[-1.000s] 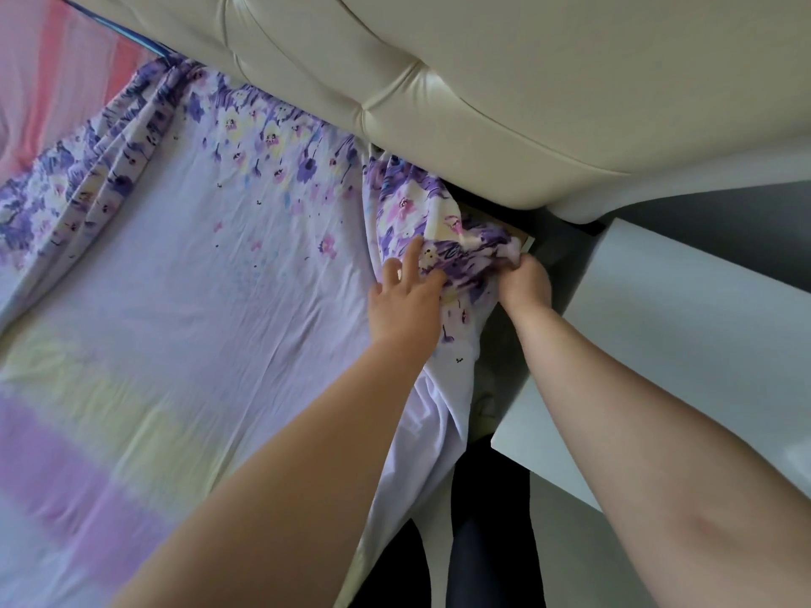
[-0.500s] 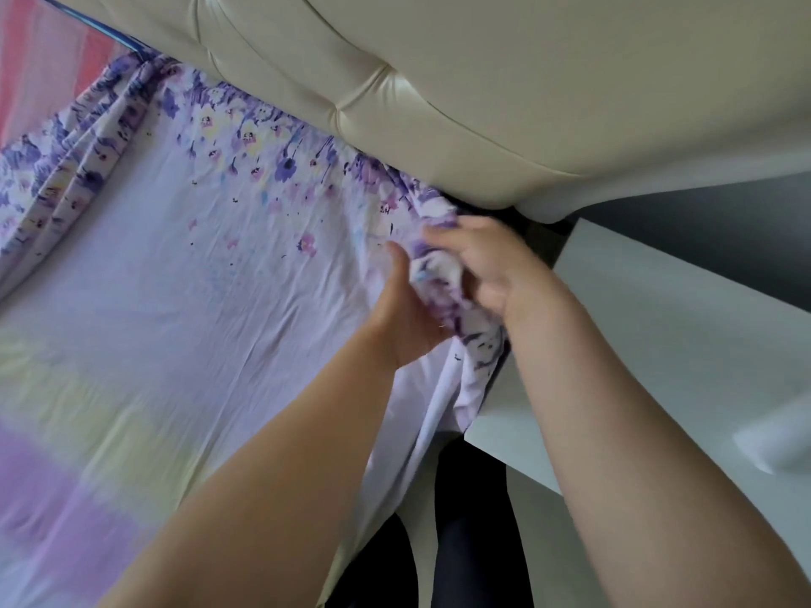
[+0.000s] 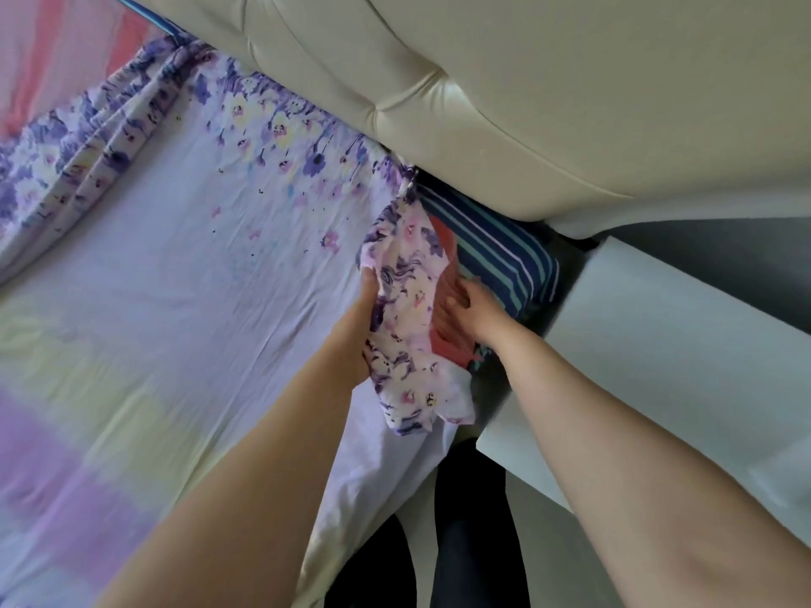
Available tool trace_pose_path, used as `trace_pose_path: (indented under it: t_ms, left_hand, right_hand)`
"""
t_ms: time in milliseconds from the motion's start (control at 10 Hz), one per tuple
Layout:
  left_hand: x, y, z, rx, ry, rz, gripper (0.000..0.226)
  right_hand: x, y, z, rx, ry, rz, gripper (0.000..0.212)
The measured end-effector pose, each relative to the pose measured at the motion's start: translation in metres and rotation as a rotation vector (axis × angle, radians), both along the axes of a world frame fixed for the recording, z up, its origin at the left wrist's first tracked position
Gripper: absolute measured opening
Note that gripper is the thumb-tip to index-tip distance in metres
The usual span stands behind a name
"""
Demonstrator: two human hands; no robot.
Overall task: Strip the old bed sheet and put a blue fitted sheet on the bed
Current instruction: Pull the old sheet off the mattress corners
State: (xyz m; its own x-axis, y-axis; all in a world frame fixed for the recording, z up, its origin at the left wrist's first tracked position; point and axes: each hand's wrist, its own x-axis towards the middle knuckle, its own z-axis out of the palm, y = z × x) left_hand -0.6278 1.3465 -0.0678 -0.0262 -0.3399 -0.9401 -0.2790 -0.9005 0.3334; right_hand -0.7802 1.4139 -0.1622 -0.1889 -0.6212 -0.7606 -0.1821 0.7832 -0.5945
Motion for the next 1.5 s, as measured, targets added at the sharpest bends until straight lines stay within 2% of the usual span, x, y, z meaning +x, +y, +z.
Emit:
trace_pose_path:
  t_ms: [100,200,300,400,500,600,700,800,900,1000,1100,1200,1300,1400,1500]
  left_hand:
    - [0.012,0.000,-0.001,-0.179,-0.055,-0.123,0.019]
    - [0.019,-0.001,-0.004,-0.236,-0.061,-0.090,0.008]
    - [0.022,0.003,-0.007,-0.245,-0.079,-0.109,0.010]
    - [0.026,0.005,-0.012,-0.294,-0.125,-0.052,0.008]
    - [0.032,0.008,-0.017,-0.343,-0.182,-0.019,0.011]
    - [0.041,0.013,-0.023,-0.431,-0.312,-0.116,0.026]
    - [0.054,0.015,-0.021,-0.484,-0.472,-0.111,0.042]
    - [0.072,0.017,-0.017,-0.484,-0.501,-0.064,0.044]
    - [0.086,0.022,-0.016,-0.444,-0.417,-0.084,0.040]
    - [0.095,0.028,-0.016,-0.452,-0.451,-0.165,0.022]
    - [0.108,0.031,-0.009,-0.530,-0.486,-0.111,0.025]
    - [0.142,0.034,0.001,-0.563,-0.604,-0.031,0.031]
    - [0.199,0.043,0.010,-0.570,-0.721,0.012,0.024]
    - [0.248,0.055,0.015,-0.543,-0.793,0.059,0.030]
    - [0.298,0.069,0.028,-0.513,-0.829,0.214,0.039]
  right_hand:
    - [0.007,-0.004,-0.029,0.101,0.124,0.120,0.064]
    - [0.018,-0.011,-0.024,0.063,0.264,-0.101,0.054]
    - [0.033,-0.015,0.010,-0.176,0.253,-0.466,0.049]
    - [0.044,-0.006,0.029,-0.069,0.066,-0.012,0.070]
    - [0.045,0.013,0.019,0.212,0.168,0.476,0.062]
    - [0.025,0.028,0.017,0.316,0.395,0.278,0.020]
    - [-0.018,0.035,0.011,0.460,0.303,-0.463,0.027]
    - [-0.030,0.035,0.013,0.412,-0.240,-1.258,0.023]
    - [0.003,0.021,0.021,0.144,-0.123,-1.336,0.045]
    - [0.051,0.020,0.023,-0.260,0.452,-0.101,0.061]
    - [0.069,0.020,-0.006,0.058,0.319,0.517,0.076]
    - [0.068,0.012,-0.016,0.250,0.271,0.502,0.090]
    - [0.081,0.001,-0.005,0.325,0.310,0.490,0.091]
    - [0.105,0.001,0.009,0.406,0.369,0.437,0.090]
    - [0.161,0.014,0.027,0.387,0.361,0.471,0.085]
